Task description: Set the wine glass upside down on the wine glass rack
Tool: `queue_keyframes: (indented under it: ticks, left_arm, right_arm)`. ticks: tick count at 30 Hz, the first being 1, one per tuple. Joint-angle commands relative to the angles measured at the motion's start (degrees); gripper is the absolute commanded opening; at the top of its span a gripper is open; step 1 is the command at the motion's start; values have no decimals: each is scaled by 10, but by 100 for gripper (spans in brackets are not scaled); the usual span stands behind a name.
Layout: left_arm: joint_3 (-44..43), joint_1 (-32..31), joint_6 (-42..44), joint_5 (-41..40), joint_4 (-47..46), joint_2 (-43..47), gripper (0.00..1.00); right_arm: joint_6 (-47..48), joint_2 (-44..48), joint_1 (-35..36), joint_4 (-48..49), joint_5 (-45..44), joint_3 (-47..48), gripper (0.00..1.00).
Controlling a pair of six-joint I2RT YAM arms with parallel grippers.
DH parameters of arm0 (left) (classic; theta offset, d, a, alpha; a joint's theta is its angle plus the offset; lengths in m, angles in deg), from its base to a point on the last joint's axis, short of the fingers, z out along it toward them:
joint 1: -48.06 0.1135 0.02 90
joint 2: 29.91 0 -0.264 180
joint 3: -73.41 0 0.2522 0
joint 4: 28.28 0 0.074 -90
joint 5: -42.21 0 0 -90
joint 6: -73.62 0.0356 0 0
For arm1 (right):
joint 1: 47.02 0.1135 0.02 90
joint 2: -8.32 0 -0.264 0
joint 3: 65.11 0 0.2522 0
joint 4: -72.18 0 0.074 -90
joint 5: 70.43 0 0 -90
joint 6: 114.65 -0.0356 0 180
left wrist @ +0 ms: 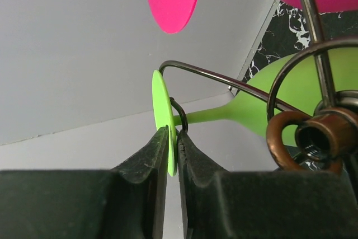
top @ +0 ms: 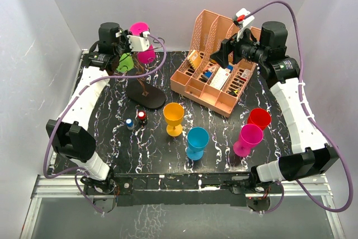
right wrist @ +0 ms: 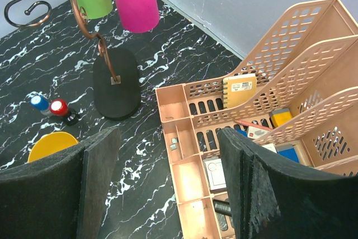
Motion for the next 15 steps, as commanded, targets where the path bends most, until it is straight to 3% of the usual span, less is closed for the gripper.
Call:
queue_keyframes:
  ticks: [1, 15]
  left_arm:
    - [3, -2, -19, 12, 4, 48, 13]
    - [41, -3, -52, 31, 9, 89, 37]
  right_arm:
    - [3, 17, -2, 37, -7, 1, 77]
    - [23, 14, -2, 16, -14, 3, 78]
